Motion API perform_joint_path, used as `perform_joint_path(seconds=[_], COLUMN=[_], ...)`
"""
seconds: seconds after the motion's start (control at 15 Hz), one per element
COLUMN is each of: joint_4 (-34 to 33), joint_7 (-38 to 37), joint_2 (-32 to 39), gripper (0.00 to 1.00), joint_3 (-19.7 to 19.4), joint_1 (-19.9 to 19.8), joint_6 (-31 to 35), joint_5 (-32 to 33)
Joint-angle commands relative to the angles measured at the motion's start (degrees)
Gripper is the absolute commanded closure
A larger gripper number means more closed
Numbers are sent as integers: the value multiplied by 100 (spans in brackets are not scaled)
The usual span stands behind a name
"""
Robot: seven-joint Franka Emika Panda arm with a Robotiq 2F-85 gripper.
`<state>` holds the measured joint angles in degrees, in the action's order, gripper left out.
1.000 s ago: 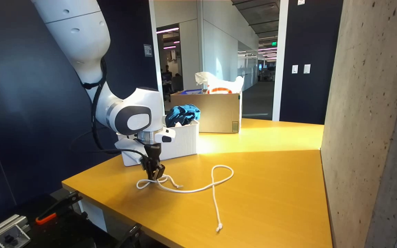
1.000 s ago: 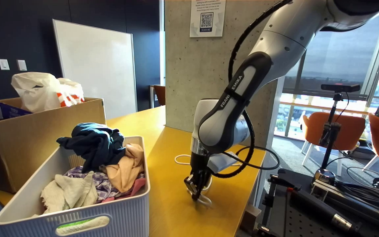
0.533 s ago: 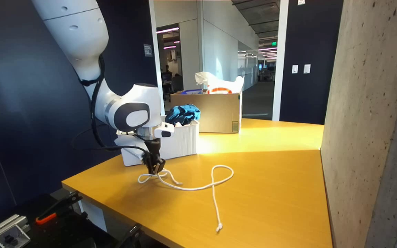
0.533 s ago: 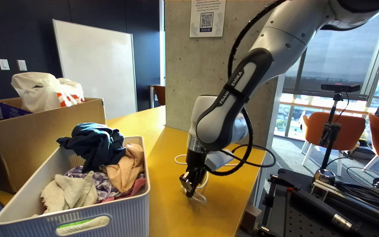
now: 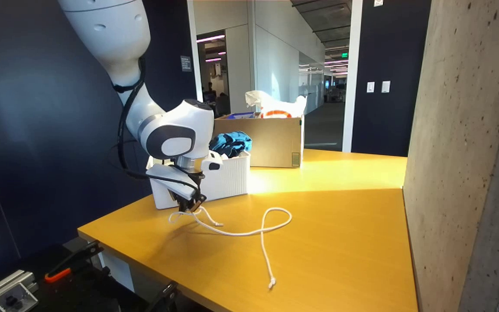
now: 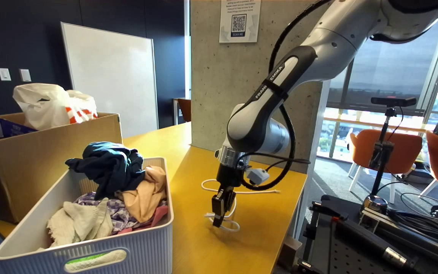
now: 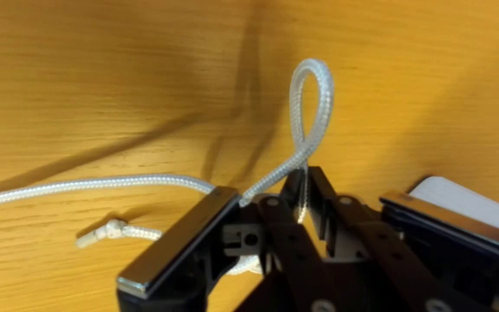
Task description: Unfold the white string
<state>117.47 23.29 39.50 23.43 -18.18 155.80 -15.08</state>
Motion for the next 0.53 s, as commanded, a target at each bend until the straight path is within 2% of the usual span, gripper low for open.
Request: perform_joint_path(seconds=[0.0,0.07,0.2,0.47], joint_4=[-34,-83,-163,-312], joint_7=[1275,1524,1800,2028], joint_2=[-60,-72,-131,-173], gripper=[98,98,98,98], joint_3=[670,663,440,15], joint_1=[-996,-1098,-1044,-771], joint_6=[-1082,-1448,-1957,-2503], joint_5=[-567,-700,-977,-1341])
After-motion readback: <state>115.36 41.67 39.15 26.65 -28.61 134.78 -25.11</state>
